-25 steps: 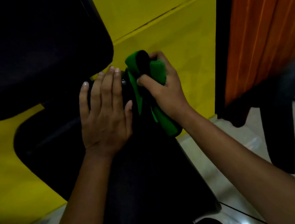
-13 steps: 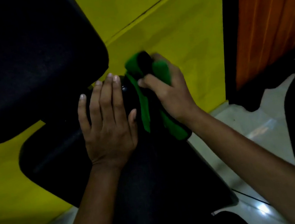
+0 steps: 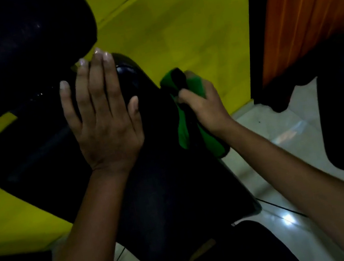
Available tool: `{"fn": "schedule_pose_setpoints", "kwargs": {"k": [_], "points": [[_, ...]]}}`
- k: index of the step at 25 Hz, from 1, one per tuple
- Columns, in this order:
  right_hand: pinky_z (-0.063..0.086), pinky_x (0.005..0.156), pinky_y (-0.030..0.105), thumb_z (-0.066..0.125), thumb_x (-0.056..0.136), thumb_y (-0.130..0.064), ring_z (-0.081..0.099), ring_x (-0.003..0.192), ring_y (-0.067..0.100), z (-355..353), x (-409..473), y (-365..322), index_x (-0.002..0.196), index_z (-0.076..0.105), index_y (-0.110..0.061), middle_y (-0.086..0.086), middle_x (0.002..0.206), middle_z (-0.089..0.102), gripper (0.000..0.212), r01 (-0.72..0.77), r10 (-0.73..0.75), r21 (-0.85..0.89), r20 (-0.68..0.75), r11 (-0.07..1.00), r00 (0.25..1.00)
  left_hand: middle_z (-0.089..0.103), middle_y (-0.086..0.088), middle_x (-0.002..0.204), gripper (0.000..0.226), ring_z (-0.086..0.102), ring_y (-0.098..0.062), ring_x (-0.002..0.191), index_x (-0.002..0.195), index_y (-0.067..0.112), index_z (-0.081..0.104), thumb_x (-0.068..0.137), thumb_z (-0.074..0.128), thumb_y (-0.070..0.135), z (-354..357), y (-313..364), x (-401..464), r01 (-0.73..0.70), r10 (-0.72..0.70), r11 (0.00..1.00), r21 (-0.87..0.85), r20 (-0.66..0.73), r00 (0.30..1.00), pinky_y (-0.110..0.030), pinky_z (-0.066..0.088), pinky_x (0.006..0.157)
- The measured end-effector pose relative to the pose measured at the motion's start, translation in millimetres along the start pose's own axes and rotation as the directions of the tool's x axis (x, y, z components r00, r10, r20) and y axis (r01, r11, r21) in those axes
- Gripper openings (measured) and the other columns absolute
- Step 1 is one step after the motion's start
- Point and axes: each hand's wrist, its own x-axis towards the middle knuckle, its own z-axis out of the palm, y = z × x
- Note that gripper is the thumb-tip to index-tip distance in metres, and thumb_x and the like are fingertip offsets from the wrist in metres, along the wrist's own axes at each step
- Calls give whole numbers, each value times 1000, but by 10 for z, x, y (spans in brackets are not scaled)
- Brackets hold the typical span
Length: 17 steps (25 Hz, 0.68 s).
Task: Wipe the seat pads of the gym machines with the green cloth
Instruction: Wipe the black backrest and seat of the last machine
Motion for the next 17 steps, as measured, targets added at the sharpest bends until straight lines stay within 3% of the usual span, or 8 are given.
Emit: {"fn": "schedule_pose_setpoints", "kwargs": {"k": [2,5,7,9,13,15,17], "points": [[38,61,36,55,74,-21,49,67,20,18,-17,41,72,50,-16,1,66,50,7,64,-64,31,-2,997,998,28,-13,154,55,19,-26,142,148,5,20,102,21,33,11,139,-111,69,-69,998,-4,14,998,-44,10,117],[42,71,35,57,76,-27,57,82,28,-215,-260,416,91,55,-1,16,82,57,30,-71,70,-42,-30,997,997,29,-16,152,54,18,-30,141,148,2,20,101,26,30,53,259,-229,123,-124,992,-25,-8,992,-45,7,117],[42,78,35,57,87,-17,60,97,35,-373,-407,660,100,58,-3,24,95,61,19,-212,205,-108,-73,971,976,33,-19,150,54,19,-32,139,146,-1,24,101,29,29,73,263,-231,134,-135,990,-47,-27,990,-40,-1,117],[44,78,36,57,87,-17,60,95,33,-369,-465,689,92,60,-12,18,91,63,8,-243,231,-96,-120,965,966,37,-21,147,53,24,-36,136,144,-3,28,102,30,30,82,318,-288,154,-156,985,-75,-31,987,-42,-1,116],[46,68,31,56,73,-20,57,73,15,-86,-243,223,74,58,-20,-10,66,61,2,-5,8,27,-126,1000,992,38,-25,145,53,33,-46,133,142,-6,32,102,31,29,108,561,-516,251,-247,964,-89,54,967,-55,17,111],[43,62,28,55,76,-13,53,64,11,-4,-181,87,70,52,-18,-13,60,55,8,108,-106,19,-97,994,990,37,-27,144,54,33,-47,133,141,-8,32,103,31,30,113,629,-599,262,-255,960,-99,73,964,-55,18,111],[45,63,23,53,79,-12,56,64,5,-66,-265,235,76,55,-17,-14,64,59,7,109,-106,23,-117,994,988,35,-28,146,56,31,-45,136,142,-8,29,103,30,32,118,675,-718,241,-233,966,-95,87,968,-53,17,113]]}}
